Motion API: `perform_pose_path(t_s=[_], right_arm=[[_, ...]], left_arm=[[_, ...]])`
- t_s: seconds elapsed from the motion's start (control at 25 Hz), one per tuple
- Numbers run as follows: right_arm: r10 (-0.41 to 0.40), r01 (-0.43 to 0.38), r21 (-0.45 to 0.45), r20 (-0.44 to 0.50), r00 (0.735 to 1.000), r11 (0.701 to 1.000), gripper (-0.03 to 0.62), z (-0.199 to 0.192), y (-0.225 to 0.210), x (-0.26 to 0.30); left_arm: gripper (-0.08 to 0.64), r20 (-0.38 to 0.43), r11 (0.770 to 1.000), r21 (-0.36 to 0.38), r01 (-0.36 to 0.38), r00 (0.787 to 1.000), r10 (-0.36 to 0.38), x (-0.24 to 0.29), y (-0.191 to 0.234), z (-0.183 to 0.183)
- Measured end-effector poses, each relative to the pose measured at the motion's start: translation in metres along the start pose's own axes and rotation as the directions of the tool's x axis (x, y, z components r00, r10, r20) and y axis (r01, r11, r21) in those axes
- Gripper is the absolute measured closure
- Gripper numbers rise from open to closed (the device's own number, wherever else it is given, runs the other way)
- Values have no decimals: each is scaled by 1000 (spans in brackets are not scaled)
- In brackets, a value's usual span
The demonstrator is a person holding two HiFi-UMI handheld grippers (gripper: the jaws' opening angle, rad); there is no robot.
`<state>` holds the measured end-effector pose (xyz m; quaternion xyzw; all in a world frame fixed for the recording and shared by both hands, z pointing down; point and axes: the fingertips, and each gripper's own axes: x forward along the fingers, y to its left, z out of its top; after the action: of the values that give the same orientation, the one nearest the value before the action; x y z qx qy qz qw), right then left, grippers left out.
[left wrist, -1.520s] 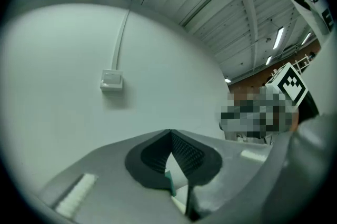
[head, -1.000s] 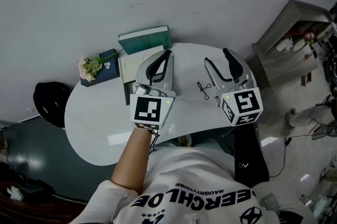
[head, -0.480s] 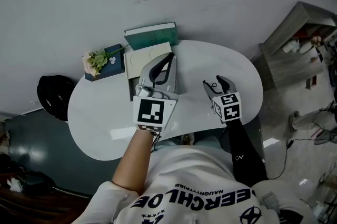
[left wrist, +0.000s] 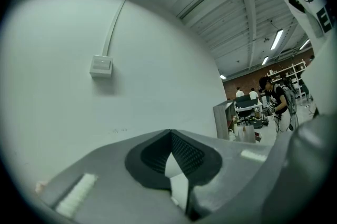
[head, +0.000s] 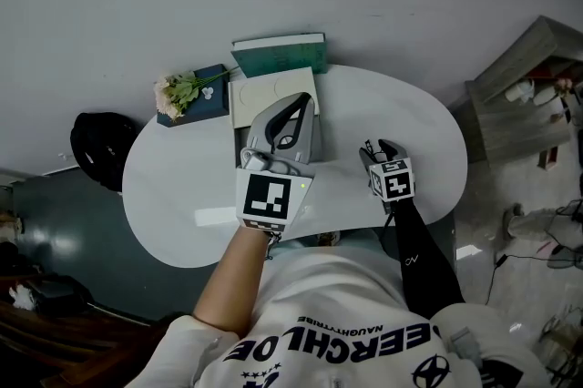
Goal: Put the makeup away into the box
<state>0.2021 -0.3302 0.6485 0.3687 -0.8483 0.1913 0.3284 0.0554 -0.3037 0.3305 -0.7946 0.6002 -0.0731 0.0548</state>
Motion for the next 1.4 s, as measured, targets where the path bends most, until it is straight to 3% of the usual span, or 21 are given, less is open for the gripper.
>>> perform_pose_path(t_s=[0.16, 0.2, 0.24, 0.4, 0.6, 0.76, 0.92, 1.08, 1.32, 1.4], right_arm=[[5, -5, -3, -53, 999, 1000, 341, -10, -1, 14], [-2, 1, -15, -75, 997, 1000, 375, -14, -2, 16], [-13, 10, -35, -96, 995, 999, 519, -18, -3, 17], [-38, 26, -107, -109, 993, 994, 534, -17, -2, 17], [-43, 46, -116, 28, 999, 992, 536, 29, -5, -1], [-43, 69, -136, 190, 981, 988, 537, 90, 1, -30], [-37, 104, -172, 354, 935, 980, 535, 149, 13, -73], [-38, 139, -170, 495, 868, 976, 535, 195, 17, -120], [-38, 173, -143, 654, 756, 975, 534, 247, 23, -186], [-40, 177, -135, 675, 737, 975, 534, 253, 24, -195]], left_arm=[[560, -15, 1000, -3, -23, 1000, 23, -2, 12, -6], [560, -16, 1000, -2, -26, 1000, 26, -2, 14, -6], [560, -17, 1000, -1, -29, 999, 29, -3, 15, -6], [560, -12, 999, -1, -40, 999, 40, -2, 22, -7], [560, 4, 999, -4, -40, 999, 40, -2, 25, -3], [560, 11, 999, -11, -40, 999, 40, -3, 25, -1], [560, 30, 999, -12, -44, 999, 44, -5, 28, 7], [560, 50, 999, -4, -45, 998, 45, -6, 30, 16], [560, 73, 998, 0, -69, 995, 69, -7, 46, 26], [560, 78, 997, -5, -76, 994, 76, -8, 50, 27]])
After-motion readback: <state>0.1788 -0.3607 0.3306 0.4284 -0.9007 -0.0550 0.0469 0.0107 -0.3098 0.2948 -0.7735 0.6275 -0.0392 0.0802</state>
